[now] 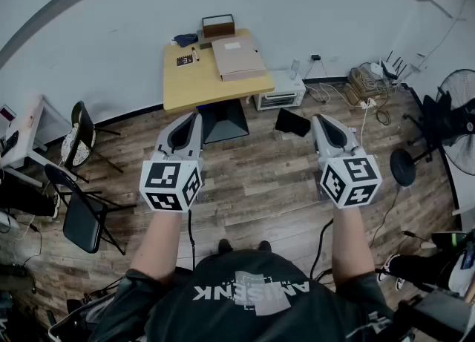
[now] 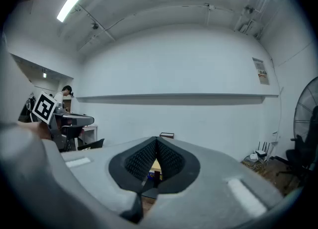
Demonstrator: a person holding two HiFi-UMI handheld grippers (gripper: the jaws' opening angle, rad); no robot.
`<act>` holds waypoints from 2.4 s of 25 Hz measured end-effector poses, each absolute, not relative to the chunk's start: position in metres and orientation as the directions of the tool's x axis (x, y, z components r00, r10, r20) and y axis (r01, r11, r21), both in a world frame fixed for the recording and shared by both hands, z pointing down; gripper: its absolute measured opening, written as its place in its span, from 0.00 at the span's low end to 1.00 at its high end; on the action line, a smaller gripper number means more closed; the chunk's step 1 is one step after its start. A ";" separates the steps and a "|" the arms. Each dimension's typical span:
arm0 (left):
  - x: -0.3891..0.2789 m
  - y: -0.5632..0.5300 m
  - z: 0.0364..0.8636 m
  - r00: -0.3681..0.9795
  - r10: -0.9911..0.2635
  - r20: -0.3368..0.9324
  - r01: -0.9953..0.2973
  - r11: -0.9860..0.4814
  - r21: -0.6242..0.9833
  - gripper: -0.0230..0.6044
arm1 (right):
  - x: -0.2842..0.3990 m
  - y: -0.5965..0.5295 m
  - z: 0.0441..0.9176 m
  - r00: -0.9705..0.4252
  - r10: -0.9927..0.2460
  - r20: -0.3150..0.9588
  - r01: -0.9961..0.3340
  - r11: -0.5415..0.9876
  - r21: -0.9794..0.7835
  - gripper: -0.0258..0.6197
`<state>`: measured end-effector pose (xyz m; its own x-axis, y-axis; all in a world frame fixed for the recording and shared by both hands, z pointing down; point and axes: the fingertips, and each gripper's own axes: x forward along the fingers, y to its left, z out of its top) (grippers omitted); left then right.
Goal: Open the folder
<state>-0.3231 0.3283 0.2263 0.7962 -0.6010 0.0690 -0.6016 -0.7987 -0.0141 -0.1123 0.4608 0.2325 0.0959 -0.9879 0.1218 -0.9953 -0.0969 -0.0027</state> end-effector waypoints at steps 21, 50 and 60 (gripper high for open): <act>-0.330 0.308 0.228 0.816 -0.576 0.053 -0.576 -0.817 -0.005 0.04 | -0.124 0.442 0.234 0.103 -0.989 0.109 -0.993 -0.108 -0.046 0.04; -0.264 0.168 0.242 0.770 -0.637 0.040 -0.636 -0.771 -0.021 0.04 | -0.033 0.279 0.240 0.020 -0.996 0.090 -0.999 -0.022 -0.026 0.04; -0.192 0.116 0.243 0.727 -0.684 0.063 -0.684 -0.729 -0.020 0.04 | 0.046 0.215 0.247 -0.050 -0.993 0.104 -0.997 0.044 -0.055 0.04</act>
